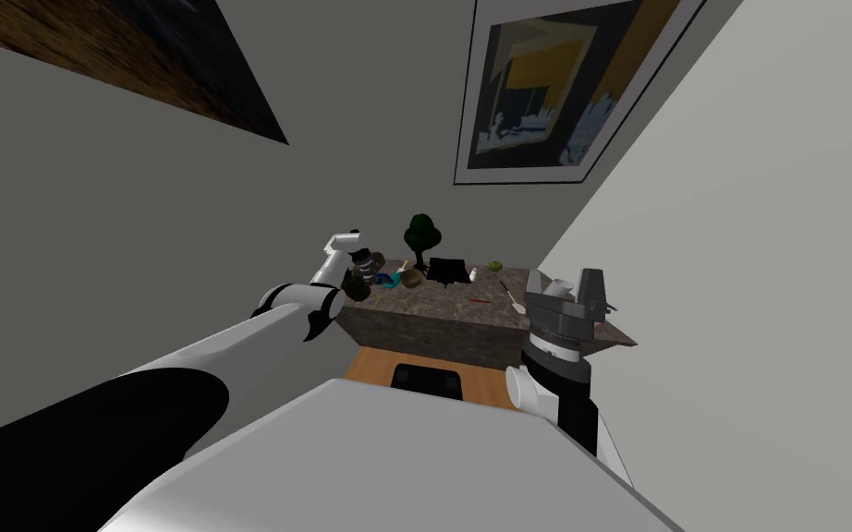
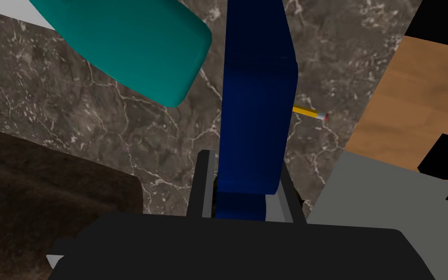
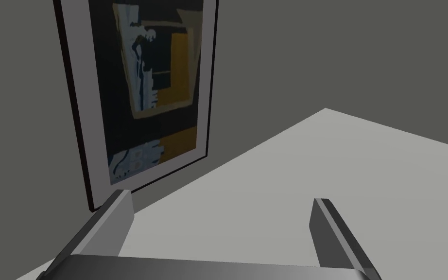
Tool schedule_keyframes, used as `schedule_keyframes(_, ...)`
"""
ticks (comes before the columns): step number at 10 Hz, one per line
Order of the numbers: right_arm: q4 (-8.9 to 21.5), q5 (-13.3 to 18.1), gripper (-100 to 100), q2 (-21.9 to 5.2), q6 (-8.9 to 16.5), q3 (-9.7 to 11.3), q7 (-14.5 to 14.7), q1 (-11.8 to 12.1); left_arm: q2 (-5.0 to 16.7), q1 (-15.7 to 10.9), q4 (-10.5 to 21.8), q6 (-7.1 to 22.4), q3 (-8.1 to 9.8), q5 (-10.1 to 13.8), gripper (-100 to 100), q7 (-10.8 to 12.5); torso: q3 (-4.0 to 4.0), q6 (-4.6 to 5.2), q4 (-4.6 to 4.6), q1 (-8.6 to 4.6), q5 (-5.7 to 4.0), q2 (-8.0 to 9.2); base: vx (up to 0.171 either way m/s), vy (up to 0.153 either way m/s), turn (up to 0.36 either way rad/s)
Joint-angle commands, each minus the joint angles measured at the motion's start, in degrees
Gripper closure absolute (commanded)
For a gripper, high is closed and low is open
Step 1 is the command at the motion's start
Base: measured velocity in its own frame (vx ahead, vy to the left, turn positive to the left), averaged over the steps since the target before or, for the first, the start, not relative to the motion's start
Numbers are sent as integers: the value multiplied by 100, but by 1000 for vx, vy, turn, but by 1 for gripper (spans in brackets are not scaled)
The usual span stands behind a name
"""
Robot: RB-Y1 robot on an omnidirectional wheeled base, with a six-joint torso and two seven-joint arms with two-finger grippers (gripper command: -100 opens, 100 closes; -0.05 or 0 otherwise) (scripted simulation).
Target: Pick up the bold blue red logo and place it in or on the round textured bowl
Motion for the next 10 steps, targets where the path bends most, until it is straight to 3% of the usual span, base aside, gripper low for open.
schedule_keyframes(1,0,0,0,0,0,0,0,0,104,-213,286,-28,-8,5,100,31,0,0,0,0,0,0,-3,61,-158)
schedule_keyframes(10,0,0,0,0,0,1,0,0,554,-1039,1503,-47,-117,-200,100,263,-6,11,-4,-33,-12,-8,-2,19,-176)
